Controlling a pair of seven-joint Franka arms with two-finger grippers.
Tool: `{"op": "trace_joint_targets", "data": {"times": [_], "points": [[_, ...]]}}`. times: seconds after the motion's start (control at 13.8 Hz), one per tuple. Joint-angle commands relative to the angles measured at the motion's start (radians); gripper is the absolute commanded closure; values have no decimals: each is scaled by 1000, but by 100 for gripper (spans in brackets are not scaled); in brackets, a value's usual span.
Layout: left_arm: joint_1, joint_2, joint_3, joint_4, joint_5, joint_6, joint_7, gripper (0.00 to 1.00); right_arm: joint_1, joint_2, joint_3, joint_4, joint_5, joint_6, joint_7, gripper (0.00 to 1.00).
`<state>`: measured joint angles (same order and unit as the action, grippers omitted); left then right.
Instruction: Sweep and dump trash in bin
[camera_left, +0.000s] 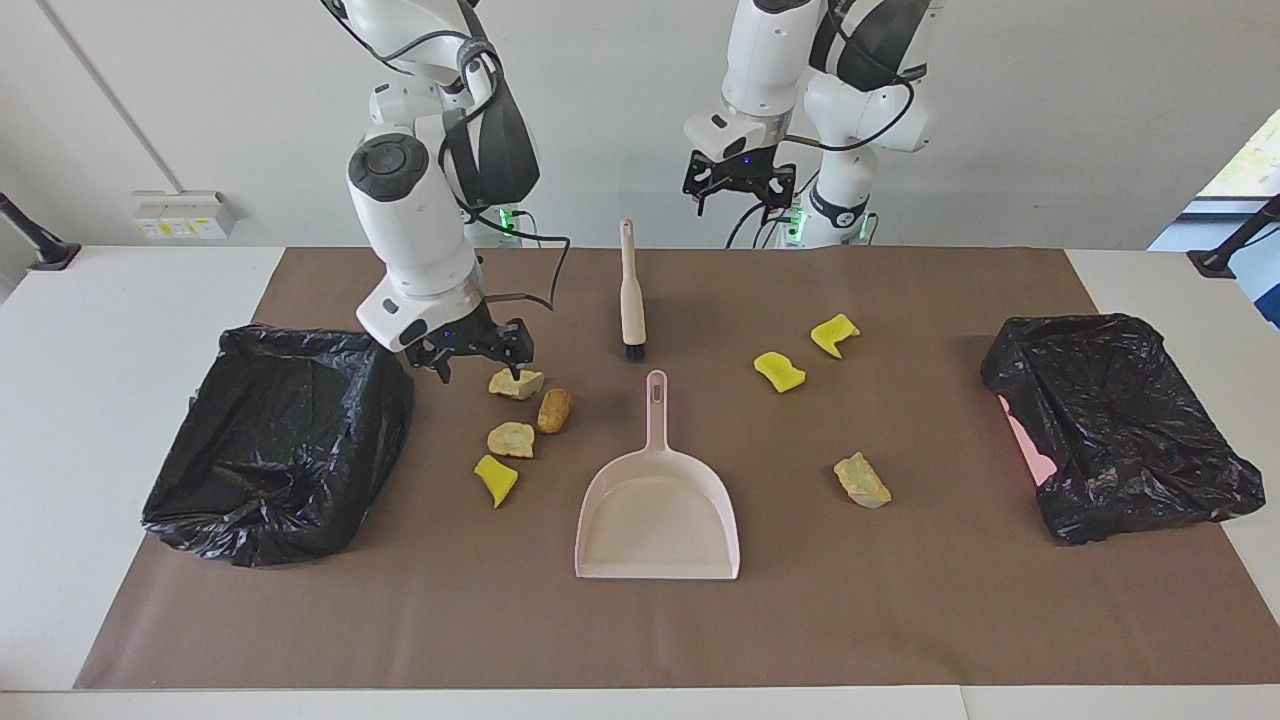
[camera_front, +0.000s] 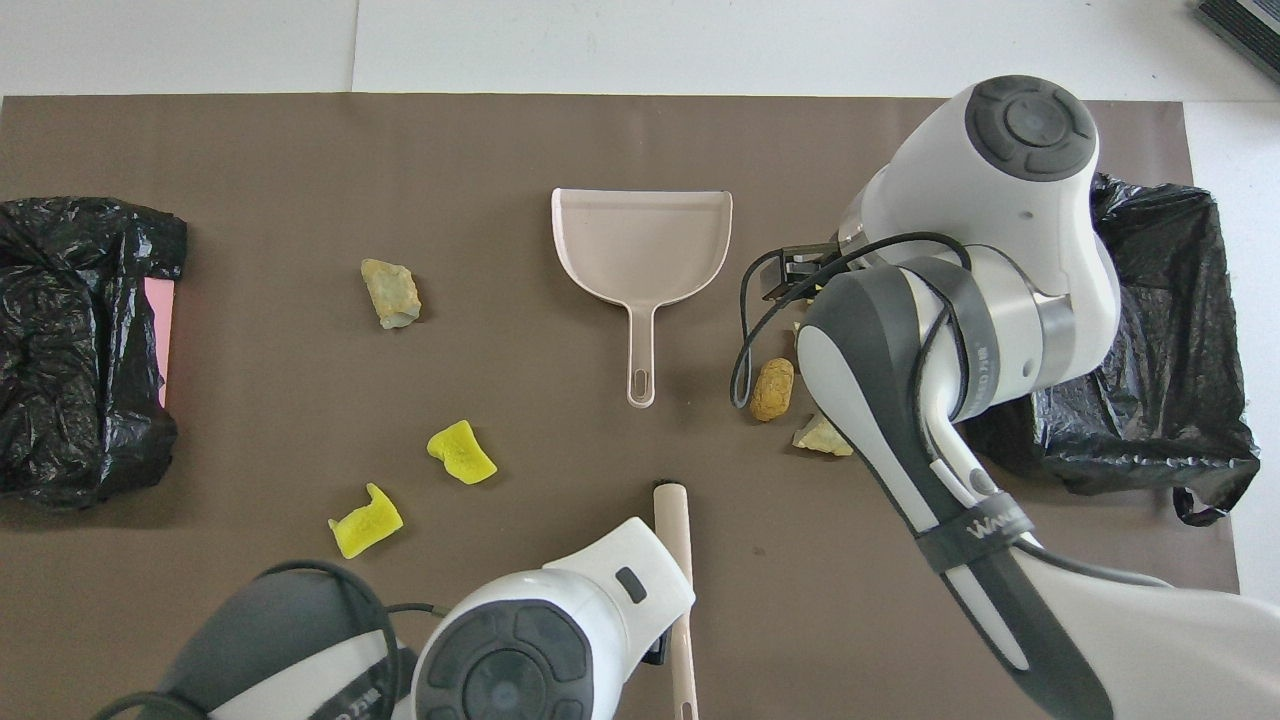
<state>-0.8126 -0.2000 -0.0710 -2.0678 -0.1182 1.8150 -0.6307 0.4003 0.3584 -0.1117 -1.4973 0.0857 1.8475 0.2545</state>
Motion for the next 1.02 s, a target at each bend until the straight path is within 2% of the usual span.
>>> {"op": "trace_joint_targets", "data": {"times": [0.0,0.29,0.44,0.65,0.94], "points": [[-123,19,20,-92,-11,119,-122,0,21,115,-2,161,29,-33,29,0],[-200,140,19,-101,-11,298,-228,0,57,247,6,327,32,-45,129,0],[-226,171,20,-115,-11,335,-228,0,77,269,21,325,34,-36,135,0],[-229,163,19,-172,-11,349,-213,0,110,306,55,325,34,-21,172,0],[-249,163,17,-227,-11,407,-193,0,118,298,56,295,48,-24,172,0]]}}
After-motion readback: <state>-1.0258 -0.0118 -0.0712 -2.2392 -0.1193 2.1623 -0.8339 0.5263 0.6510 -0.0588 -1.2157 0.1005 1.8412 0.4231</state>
